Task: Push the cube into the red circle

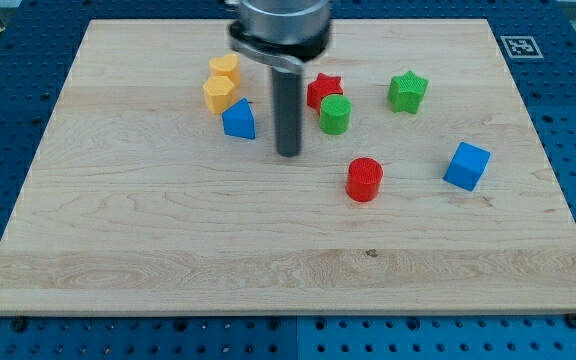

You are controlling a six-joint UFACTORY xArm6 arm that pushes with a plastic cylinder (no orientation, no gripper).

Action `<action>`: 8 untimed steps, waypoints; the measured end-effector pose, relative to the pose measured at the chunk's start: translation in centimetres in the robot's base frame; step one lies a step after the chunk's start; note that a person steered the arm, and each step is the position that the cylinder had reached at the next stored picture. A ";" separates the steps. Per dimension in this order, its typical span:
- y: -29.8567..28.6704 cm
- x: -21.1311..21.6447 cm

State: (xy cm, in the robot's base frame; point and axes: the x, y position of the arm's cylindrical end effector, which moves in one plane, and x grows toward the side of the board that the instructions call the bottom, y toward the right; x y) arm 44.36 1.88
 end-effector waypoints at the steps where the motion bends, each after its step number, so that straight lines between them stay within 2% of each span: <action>1: 6.8 0.0; 4: 23.9 -1.0; 5: 28.3 1.0; 6: 26.6 2.9; 8: 17.6 3.2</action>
State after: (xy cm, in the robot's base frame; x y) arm 47.53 19.51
